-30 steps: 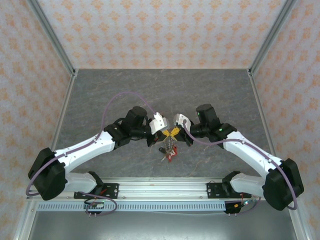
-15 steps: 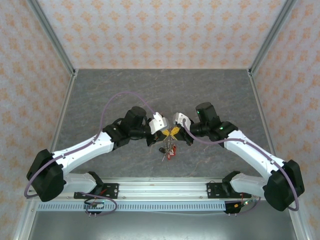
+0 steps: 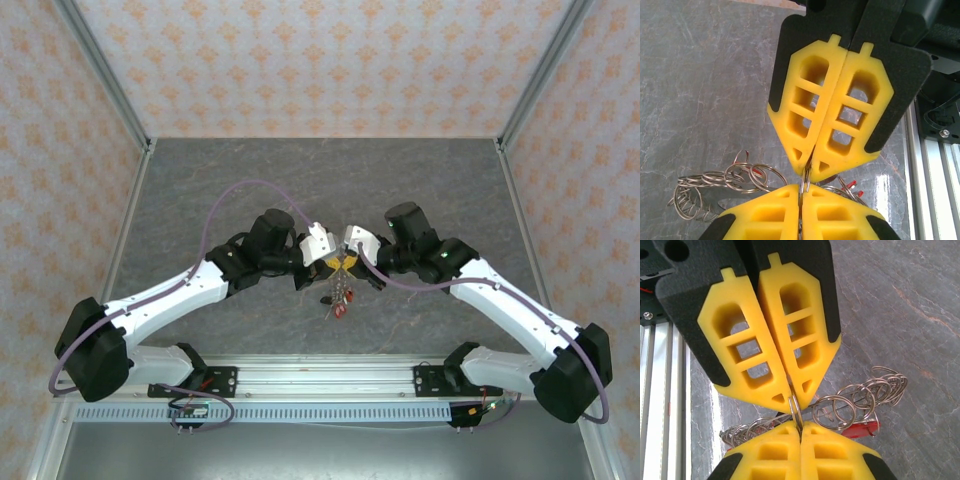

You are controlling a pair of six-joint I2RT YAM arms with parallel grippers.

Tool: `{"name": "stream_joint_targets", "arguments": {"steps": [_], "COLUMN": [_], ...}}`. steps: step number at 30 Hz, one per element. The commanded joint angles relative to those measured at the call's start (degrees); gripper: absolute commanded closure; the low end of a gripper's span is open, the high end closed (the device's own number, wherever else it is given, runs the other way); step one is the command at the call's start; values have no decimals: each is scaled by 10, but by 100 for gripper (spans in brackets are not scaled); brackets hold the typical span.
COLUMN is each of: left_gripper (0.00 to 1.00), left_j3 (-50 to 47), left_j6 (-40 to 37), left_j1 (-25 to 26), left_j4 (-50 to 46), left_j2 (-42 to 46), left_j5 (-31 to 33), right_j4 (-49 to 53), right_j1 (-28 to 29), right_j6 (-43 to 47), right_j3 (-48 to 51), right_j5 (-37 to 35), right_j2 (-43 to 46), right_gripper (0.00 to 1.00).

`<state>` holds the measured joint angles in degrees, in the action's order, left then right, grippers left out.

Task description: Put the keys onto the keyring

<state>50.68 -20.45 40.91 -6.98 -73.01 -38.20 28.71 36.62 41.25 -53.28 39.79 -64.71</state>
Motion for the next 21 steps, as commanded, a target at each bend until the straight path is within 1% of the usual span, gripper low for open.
{"name": "stream_joint_targets", "arguments": {"steps": [1, 2, 7, 9, 12, 15, 19, 21], "left_gripper": [98, 100, 100, 100, 100, 100, 100, 100], "left_j3": [2, 0, -15, -28, -42, -48, -47, -49], "left_j6": [5, 6, 29, 54, 80, 94, 98, 99], "left_j1": [1, 1, -2, -7, -12, -17, -22, -25], "left_j4": [-3, 3, 37, 74, 118, 140, 143, 143], "left_j2": [-8, -7, -4, 0, 9, 18, 28, 30], "left_j5": [6, 7, -1, -15, -32, -50, -62, -69], "right_j4": [4, 5, 7, 6, -18, -54, -120, -155], "right_j1": [3, 3, 3, 3, -5, -28, -60, -70], "right_j6": [11, 12, 16, 20, 11, -10, -42, -57], "right_j3": [-29, -30, -28, -21, 2, 24, 58, 73], "right_j5": [-16, -19, -21, -6, 27, 85, 144, 173], "right_j2": [23, 25, 38, 43, 47, 46, 48, 44], "right_gripper": [100, 100, 100, 96, 93, 90, 86, 86]}}
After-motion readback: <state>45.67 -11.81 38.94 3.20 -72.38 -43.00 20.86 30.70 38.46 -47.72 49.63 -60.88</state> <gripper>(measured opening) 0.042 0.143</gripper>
